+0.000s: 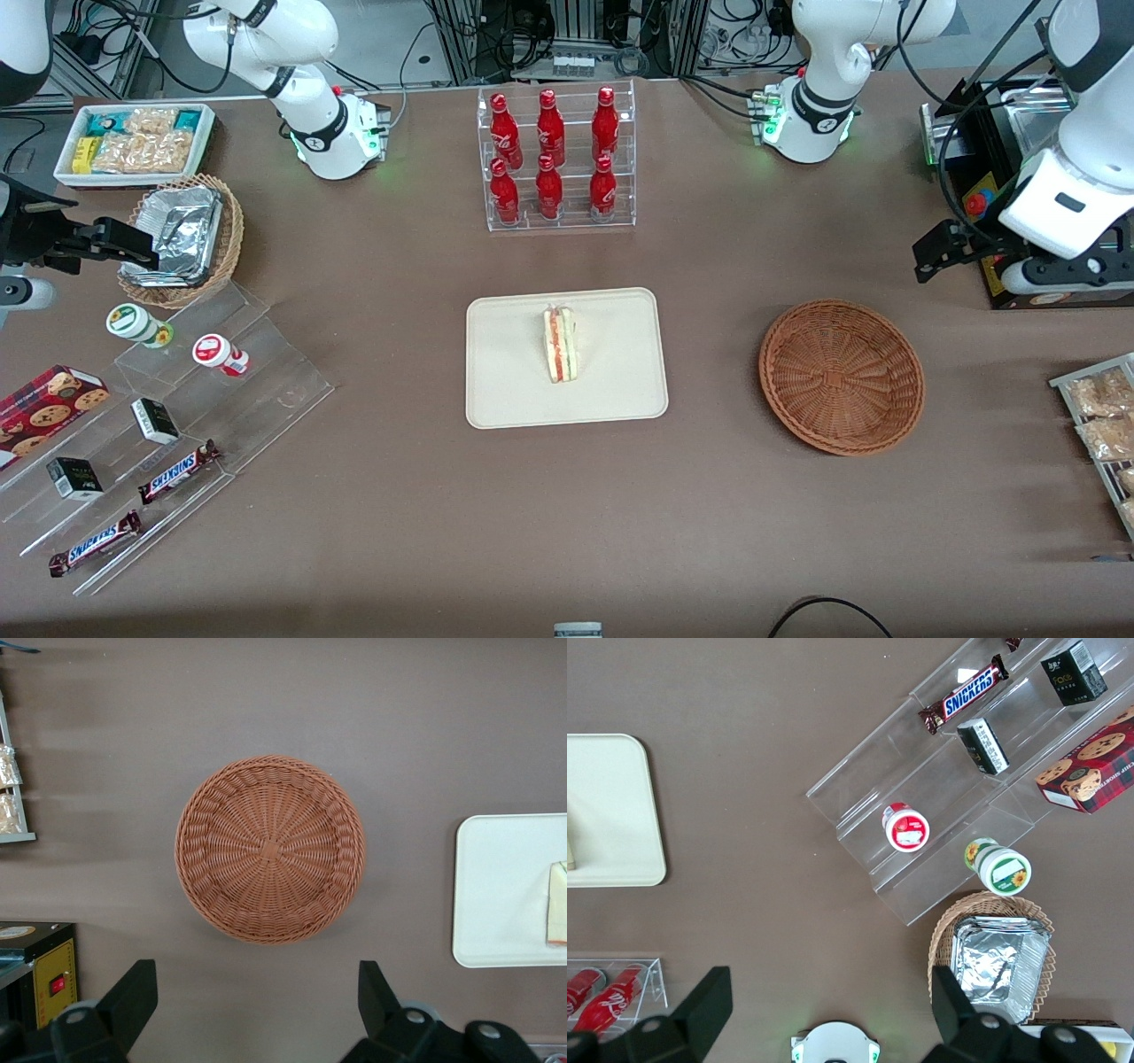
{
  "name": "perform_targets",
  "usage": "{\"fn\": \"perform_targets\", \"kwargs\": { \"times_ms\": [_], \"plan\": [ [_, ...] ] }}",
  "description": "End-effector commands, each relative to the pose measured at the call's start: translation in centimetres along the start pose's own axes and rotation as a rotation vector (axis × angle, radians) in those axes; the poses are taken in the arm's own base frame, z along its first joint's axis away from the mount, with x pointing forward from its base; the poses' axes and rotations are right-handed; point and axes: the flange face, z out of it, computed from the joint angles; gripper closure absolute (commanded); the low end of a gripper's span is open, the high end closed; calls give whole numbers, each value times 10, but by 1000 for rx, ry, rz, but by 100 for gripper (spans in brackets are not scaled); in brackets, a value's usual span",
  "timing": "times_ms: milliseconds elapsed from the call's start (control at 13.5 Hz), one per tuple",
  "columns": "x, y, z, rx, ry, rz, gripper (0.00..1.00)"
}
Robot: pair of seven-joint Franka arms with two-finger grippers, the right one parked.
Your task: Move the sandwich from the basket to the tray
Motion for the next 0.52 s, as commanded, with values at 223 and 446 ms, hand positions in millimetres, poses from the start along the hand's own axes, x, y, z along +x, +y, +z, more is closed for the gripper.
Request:
{"fn": "perform_targets", "kwargs": {
  "times_ms": [223, 446],
  "plan": [
    [-5, -26, -23, -9, -1, -17, 0],
    [-7, -33, -24, 0, -14, -29, 0]
  ]
}}
